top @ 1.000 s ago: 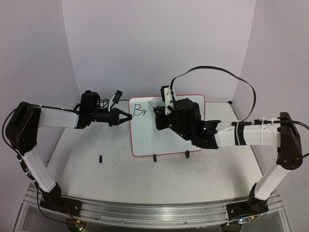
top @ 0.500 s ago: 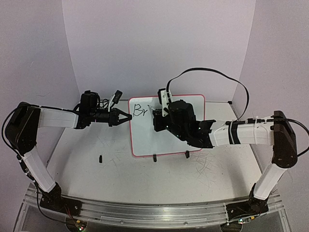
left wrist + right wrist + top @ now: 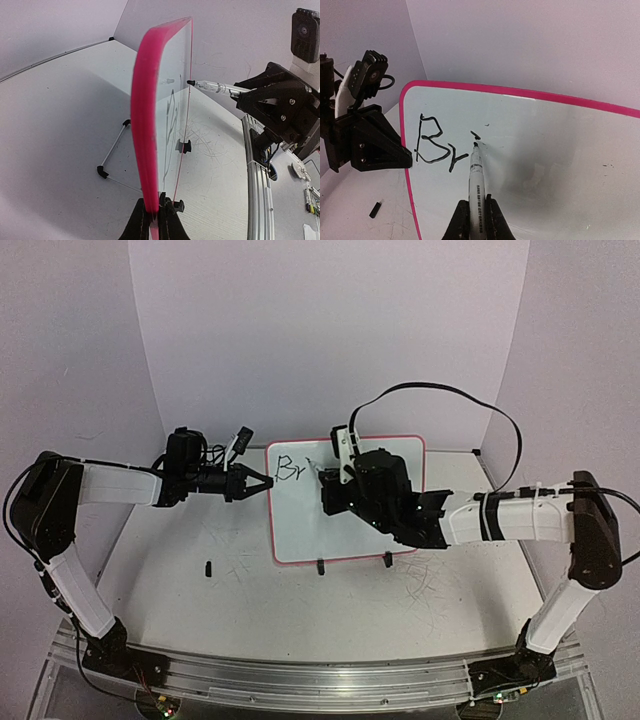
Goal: Write a sentence on the whiteboard
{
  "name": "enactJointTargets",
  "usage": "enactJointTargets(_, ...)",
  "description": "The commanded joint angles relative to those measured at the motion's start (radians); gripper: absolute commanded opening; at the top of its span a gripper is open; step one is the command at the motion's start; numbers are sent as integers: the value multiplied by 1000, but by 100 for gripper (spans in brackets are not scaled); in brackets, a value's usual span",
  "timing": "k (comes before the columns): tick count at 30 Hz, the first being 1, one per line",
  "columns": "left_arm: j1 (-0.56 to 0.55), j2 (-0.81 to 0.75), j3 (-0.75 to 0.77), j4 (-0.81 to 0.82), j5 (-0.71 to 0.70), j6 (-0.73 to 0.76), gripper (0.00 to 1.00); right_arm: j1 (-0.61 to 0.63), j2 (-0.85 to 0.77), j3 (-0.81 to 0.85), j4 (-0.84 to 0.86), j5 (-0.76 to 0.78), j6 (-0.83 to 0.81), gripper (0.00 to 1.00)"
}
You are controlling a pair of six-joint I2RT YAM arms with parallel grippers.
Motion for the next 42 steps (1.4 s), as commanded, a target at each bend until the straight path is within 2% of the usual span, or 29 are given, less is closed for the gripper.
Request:
enactJointTargets(1,5,-50,4,48,-18,54,0,-2,-48,-28,36,-5,13,0)
enactJointTargets(22,4,-54,4,48,-14,54,0,-4,26,44,-12,40,1,0)
enactJointTargets(42,4,-53,5,48,-14,54,0,10,-2,5,-61,25,46,0)
